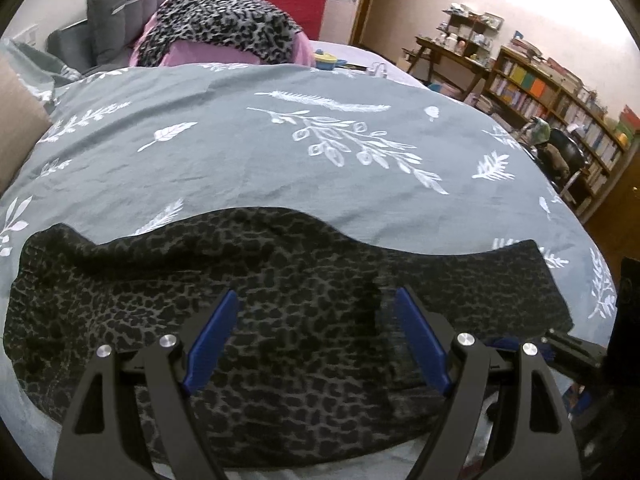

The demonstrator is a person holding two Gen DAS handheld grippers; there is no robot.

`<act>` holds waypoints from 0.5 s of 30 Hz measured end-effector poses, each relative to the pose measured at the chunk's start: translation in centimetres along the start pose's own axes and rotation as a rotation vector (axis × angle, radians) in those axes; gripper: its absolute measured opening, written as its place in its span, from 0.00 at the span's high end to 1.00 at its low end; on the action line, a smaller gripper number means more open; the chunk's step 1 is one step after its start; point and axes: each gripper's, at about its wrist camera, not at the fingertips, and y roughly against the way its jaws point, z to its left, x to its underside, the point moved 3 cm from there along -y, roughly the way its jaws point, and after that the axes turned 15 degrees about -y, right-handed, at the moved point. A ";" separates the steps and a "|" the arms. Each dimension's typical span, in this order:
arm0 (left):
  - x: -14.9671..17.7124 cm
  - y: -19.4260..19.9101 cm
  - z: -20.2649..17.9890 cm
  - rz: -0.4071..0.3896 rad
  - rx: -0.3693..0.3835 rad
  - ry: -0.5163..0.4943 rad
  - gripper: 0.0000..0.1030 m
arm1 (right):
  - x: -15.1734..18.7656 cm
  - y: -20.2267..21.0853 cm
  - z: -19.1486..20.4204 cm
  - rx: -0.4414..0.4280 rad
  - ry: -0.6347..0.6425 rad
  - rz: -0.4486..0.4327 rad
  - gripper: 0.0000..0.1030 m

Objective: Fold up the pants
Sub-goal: 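Lay the folded legs down and open both tools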

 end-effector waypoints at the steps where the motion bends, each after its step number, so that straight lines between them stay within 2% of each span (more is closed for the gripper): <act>1: -0.2 0.0 -0.6 0.000 0.005 -0.013 0.22 | -0.1 0.9 -0.6 0.010 -0.017 -0.016 0.31; 4: -0.5 -0.9 -2.6 0.019 0.013 -0.062 0.20 | -0.3 2.4 -2.3 0.069 -0.040 -0.061 0.32; 7: 0.0 -2.6 -4.2 0.059 0.022 -0.092 0.20 | -0.1 2.3 -4.5 0.116 -0.080 -0.062 0.32; 12: 2.1 -6.9 -5.3 0.192 -0.015 -0.130 0.20 | 0.9 1.1 -6.6 0.142 -0.114 -0.041 0.32; 15: 2.5 -7.5 -5.1 0.189 -0.009 -0.129 0.17 | 0.4 2.0 -6.5 0.122 -0.119 -0.051 0.32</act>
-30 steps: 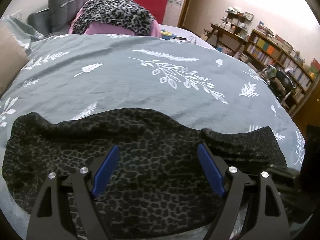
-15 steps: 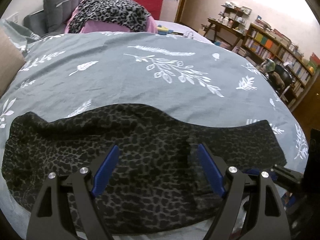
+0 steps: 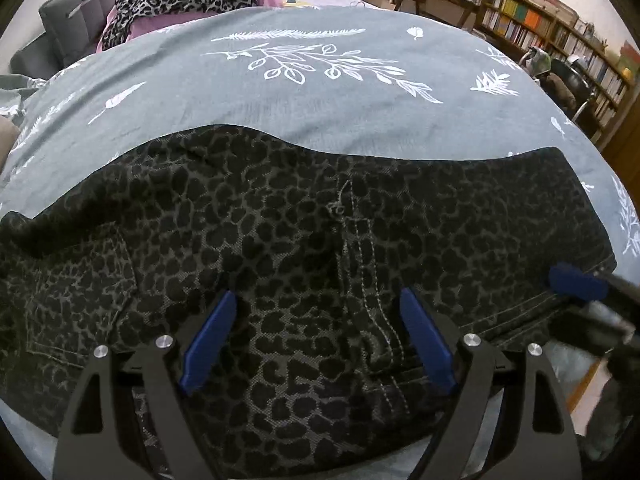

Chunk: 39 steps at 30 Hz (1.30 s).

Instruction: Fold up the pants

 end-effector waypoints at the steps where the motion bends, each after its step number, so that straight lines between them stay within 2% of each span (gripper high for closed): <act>1: -0.1 0.0 0.0 -0.002 0.000 -0.003 0.17 | -0.6 0.7 -0.2 -0.007 -0.011 -0.020 0.32; 6: -0.1 -0.3 0.3 -0.008 -0.012 -0.005 0.15 | -3.6 3.5 -2.6 0.049 -0.063 -0.131 0.32; 11: 0.2 -0.1 0.2 -0.018 -0.023 -0.010 0.15 | -5.7 3.2 -4.7 0.109 -0.090 -0.182 0.32; 15: 0.2 -0.2 0.1 -0.020 -0.023 -0.013 0.15 | -5.5 1.0 -6.4 0.157 -0.094 -0.155 0.33; 19: 0.1 -0.3 0.2 -0.023 -0.024 -0.013 0.14 | -4.7 0.3 -6.0 0.214 -0.023 -0.156 0.33; 22: 0.0 -0.2 0.2 -0.021 -0.024 -0.006 0.14 | -5.1 1.1 -5.7 0.201 -0.060 -0.152 0.33; 26: 0.1 0.6 0.9 -0.031 -0.017 0.038 0.14 | -5.0 2.2 -4.2 0.189 -0.039 -0.176 0.33; 29: 0.2 1.3 1.5 -0.046 -0.018 0.065 0.15 | -4.1 1.0 -4.8 0.223 -0.032 -0.149 0.33; 34: 0.2 3.0 2.1 -0.070 -0.036 0.072 0.15 | -3.7 0.3 -4.1 0.281 0.009 -0.163 0.32; 39: -0.1 3.6 2.3 -0.085 -0.040 0.073 0.15 | -4.2 1.1 -3.5 0.259 -0.027 -0.176 0.32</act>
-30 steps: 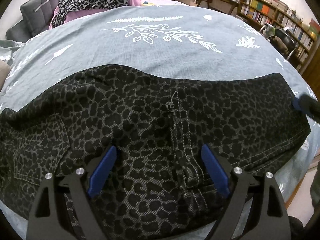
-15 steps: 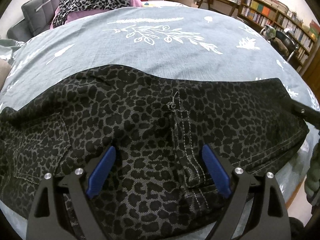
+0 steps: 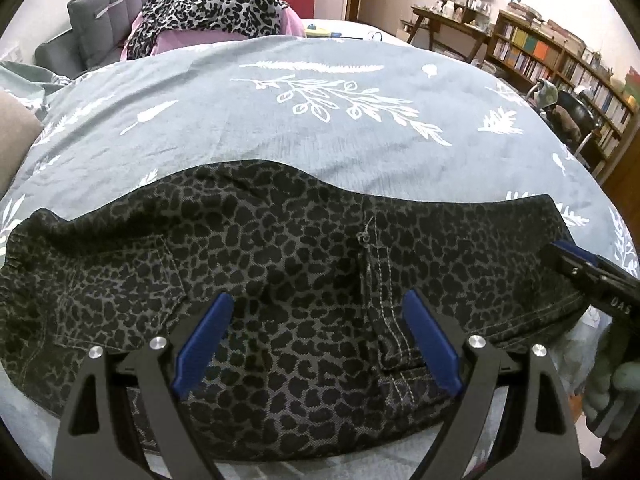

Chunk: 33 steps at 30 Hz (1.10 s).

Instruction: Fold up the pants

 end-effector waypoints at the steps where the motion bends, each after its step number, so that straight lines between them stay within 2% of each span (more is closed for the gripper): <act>1: 0.0 0.0 0.0 0.001 0.001 0.003 0.15 | -0.1 0.1 0.2 -0.003 -0.003 -0.002 0.32; 8: 0.4 0.2 0.9 0.004 -0.020 0.009 0.15 | 1.1 0.0 2.2 0.006 0.056 0.001 0.32; 12: 0.9 0.7 1.7 0.010 -0.067 0.004 0.15 | 1.6 -0.4 3.4 -0.004 0.076 0.018 0.31; 14: 1.3 0.7 2.2 0.016 -0.080 0.015 0.15 | 1.7 -0.7 3.9 -0.001 0.083 0.023 0.25; 19: 2.4 1.4 4.1 0.028 -0.100 0.064 0.15 | 2.4 -1.5 5.9 0.002 0.112 0.044 0.23; 26: 4.2 3.8 7.2 0.002 -0.148 0.117 0.15 | 3.7 -2.5 10.1 -0.042 0.190 0.076 0.23; 33: 6.9 7.0 12.4 -0.021 -0.215 0.238 0.15 | 5.3 -3.7 14.3 -0.083 0.276 0.115 0.23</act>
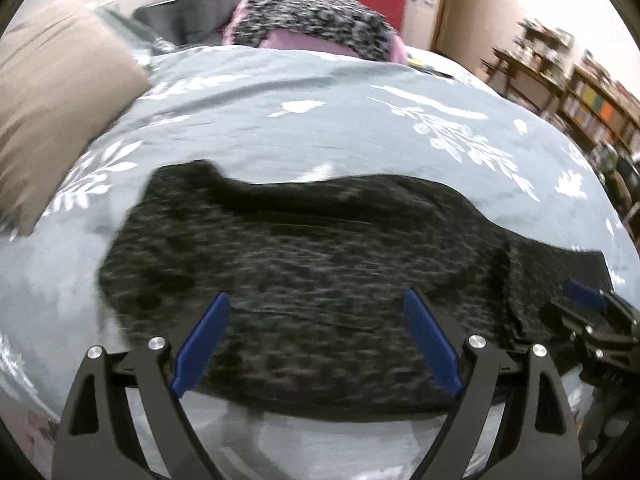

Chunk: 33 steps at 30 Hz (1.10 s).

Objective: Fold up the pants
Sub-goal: 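Grasp the pants end with the left tool and lift it up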

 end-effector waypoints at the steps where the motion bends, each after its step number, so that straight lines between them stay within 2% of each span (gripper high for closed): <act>1: 0.2 0.2 0.8 -0.002 -0.006 0.019 0.15 | 0.1 -0.2 0.6 -0.005 0.015 0.006 0.23; 5: 1.1 1.1 4.6 -0.010 -0.036 0.111 0.15 | 0.4 -0.8 2.3 -0.018 0.052 0.024 0.23; 10: 2.6 1.9 9.7 -0.009 -0.117 0.253 0.15 | 0.8 -1.6 3.3 -0.025 0.067 0.046 0.23; 14: 3.9 1.8 12.6 -0.004 -0.126 0.351 0.15 | 1.3 -2.3 3.7 -0.024 0.072 0.066 0.23; 16: 4.6 1.6 13.5 -0.014 -0.104 0.405 0.12 | 1.5 -2.4 3.9 -0.026 0.079 0.068 0.23; 19: 5.5 0.4 14.5 -0.014 -0.018 0.494 0.10 | 1.6 -2.5 4.1 -0.028 0.085 0.068 0.23; 21: 5.8 0.0 14.7 -0.029 0.008 0.528 0.07 | 1.6 -2.6 4.1 -0.029 0.080 0.069 0.23; 25: 5.2 -0.3 14.4 -0.062 0.062 0.543 0.05 | 1.8 -2.8 3.9 -0.036 0.054 0.080 0.23; 29: 4.2 -1.5 13.2 -0.077 0.181 0.558 0.05 | 2.0 -2.7 3.6 -0.045 0.045 0.085 0.23; 33: 4.6 -2.6 13.1 -0.089 0.201 0.607 0.05 | 2.1 -2.4 3.5 -0.050 0.039 0.074 0.23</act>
